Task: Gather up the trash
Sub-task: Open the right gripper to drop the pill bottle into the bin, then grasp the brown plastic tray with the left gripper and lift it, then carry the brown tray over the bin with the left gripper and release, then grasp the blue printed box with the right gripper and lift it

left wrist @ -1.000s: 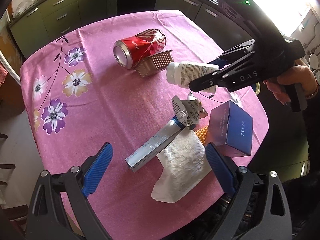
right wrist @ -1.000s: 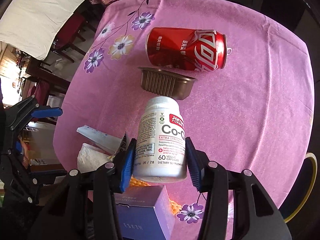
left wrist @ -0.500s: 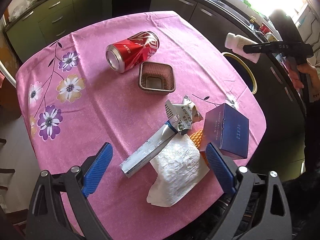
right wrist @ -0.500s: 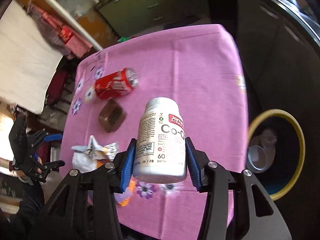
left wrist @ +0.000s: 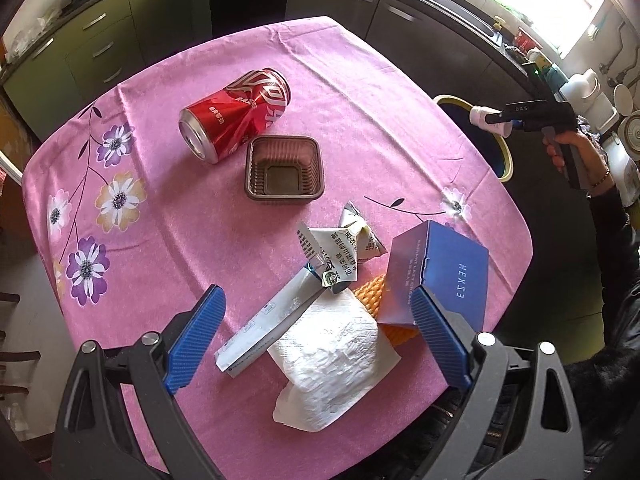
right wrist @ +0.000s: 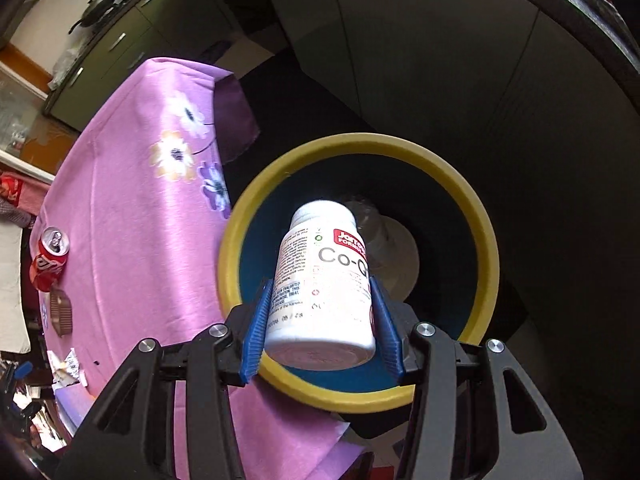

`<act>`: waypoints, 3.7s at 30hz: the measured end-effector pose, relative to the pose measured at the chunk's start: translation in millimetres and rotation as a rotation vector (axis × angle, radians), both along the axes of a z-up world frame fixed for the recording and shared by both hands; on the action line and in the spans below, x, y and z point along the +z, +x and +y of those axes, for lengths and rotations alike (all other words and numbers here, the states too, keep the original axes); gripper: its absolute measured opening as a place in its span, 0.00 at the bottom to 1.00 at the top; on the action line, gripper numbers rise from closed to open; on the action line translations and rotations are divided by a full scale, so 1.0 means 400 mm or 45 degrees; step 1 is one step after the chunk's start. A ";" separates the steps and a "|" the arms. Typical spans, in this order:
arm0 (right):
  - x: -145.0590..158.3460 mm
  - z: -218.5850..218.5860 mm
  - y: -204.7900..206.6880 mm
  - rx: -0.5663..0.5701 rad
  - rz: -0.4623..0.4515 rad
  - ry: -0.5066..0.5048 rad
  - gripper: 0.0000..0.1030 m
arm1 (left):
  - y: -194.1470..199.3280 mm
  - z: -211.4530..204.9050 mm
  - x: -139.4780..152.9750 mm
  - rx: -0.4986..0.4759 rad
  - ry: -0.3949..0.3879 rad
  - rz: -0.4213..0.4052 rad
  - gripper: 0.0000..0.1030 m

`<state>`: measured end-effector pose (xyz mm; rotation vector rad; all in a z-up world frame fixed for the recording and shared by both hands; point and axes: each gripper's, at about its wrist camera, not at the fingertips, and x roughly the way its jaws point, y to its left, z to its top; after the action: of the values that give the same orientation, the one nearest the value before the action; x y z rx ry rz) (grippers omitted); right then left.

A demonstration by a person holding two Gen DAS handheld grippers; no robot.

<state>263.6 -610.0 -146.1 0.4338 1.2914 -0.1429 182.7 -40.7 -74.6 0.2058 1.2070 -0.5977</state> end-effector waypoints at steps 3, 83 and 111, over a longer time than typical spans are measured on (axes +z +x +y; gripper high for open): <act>-0.020 -0.040 -0.011 -0.048 -0.006 -0.033 0.60 | 0.006 -0.010 0.004 0.004 0.009 -0.002 0.87; 0.052 -0.063 -0.392 -0.042 -0.375 0.190 0.67 | 0.140 -1.019 -0.069 -0.610 0.173 0.002 0.65; 0.078 0.173 -0.281 0.293 -0.362 0.189 0.71 | 0.099 -0.416 0.146 -0.157 -0.059 -0.186 0.81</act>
<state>151.3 -541.0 -115.0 0.4123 1.0653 0.2035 222.5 -207.2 -16.0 0.2814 1.0435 -0.7053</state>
